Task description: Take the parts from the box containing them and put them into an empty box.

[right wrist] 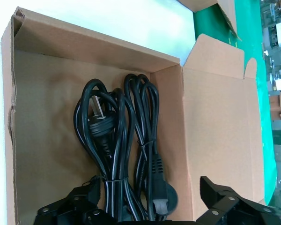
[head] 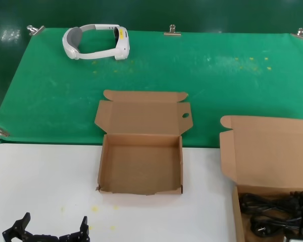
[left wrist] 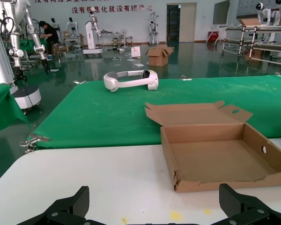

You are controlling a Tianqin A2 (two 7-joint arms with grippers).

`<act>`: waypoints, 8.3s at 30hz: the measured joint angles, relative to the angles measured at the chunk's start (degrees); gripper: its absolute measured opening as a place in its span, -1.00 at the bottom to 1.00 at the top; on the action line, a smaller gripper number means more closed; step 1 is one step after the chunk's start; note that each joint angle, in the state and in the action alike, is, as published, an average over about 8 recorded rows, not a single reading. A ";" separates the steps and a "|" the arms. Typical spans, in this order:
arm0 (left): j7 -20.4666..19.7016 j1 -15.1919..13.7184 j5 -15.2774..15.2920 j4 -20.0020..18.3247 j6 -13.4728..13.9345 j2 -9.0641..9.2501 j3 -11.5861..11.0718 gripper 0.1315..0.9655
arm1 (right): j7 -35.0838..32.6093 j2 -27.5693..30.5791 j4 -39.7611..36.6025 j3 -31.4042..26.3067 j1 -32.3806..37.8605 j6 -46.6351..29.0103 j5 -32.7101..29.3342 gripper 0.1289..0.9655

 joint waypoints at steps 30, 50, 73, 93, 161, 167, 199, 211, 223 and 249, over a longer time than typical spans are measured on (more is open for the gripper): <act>0.00 0.00 0.00 0.00 0.00 0.00 0.00 1.00 | -0.57 1.50 4.25 0.05 -1.00 2.74 2.26 -0.62; 0.00 0.00 0.00 0.00 0.00 0.00 0.00 1.00 | -1.07 3.75 9.26 0.22 -1.40 5.29 4.08 -0.94; -0.02 0.00 0.01 0.00 0.00 0.00 0.00 1.00 | -7.56 0.59 1.26 -0.05 2.10 -0.94 5.50 -0.62; -0.02 0.00 0.01 0.00 0.00 0.00 0.00 1.00 | -6.29 6.09 10.76 -0.06 -0.96 4.45 5.51 0.32; -0.02 0.00 0.01 0.00 0.00 0.00 0.00 1.00 | -4.75 -0.02 3.23 -0.06 2.87 1.36 5.51 -0.78; -0.02 0.00 0.01 0.00 0.00 0.00 0.00 1.00 | -3.12 2.86 11.54 -0.06 2.90 5.66 5.51 -0.78; -0.02 0.00 0.01 0.00 0.00 0.00 0.00 1.00 | -12.30 -24.63 -1.21 -0.05 13.85 -2.28 5.41 -0.79; -0.02 0.00 0.01 0.00 0.00 0.00 0.00 1.00 | -1.93 -38.65 -25.63 0.88 18.37 -12.49 -9.57 -0.78; -0.02 0.00 0.01 0.00 0.00 0.00 0.00 1.00 | 16.14 -41.25 -32.07 0.09 20.27 -14.37 -26.46 -0.60; -0.01 0.00 0.01 0.00 0.00 0.00 0.00 1.00 | 1.39 -12.02 5.72 0.41 12.99 4.02 -2.18 0.40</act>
